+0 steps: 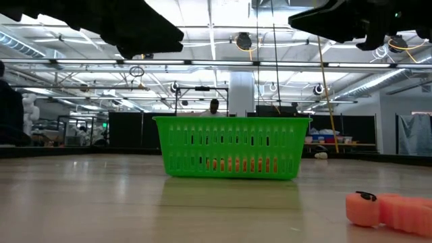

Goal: Sort Halloween decoration
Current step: Put the white bone toy into the yellow basket

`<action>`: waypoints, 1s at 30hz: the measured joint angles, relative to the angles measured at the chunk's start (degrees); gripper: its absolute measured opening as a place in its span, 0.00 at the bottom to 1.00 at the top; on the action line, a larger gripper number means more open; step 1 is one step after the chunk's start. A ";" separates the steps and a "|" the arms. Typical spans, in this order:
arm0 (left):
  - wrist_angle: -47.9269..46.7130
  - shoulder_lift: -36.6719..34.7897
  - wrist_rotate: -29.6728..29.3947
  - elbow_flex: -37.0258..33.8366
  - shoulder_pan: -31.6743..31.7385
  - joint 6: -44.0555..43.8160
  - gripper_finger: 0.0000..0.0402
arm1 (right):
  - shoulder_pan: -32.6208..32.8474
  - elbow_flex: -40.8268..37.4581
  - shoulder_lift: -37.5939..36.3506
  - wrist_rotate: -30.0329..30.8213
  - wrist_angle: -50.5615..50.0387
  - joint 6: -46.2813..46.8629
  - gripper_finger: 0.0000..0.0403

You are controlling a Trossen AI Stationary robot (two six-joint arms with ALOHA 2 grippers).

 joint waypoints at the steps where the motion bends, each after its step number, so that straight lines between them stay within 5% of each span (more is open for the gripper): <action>1: -0.54 0.00 0.02 0.00 0.29 0.06 0.50 | 0.00 0.00 0.00 0.00 -0.02 -0.47 0.21; 19: -1.55 0.00 0.26 0.00 1.89 4.07 0.50 | -0.24 0.00 0.00 0.20 -0.21 -6.74 0.23; 30: -1.50 0.00 0.02 0.00 2.53 3.87 0.50 | -5.87 0.66 0.00 0.33 1.95 6.92 0.23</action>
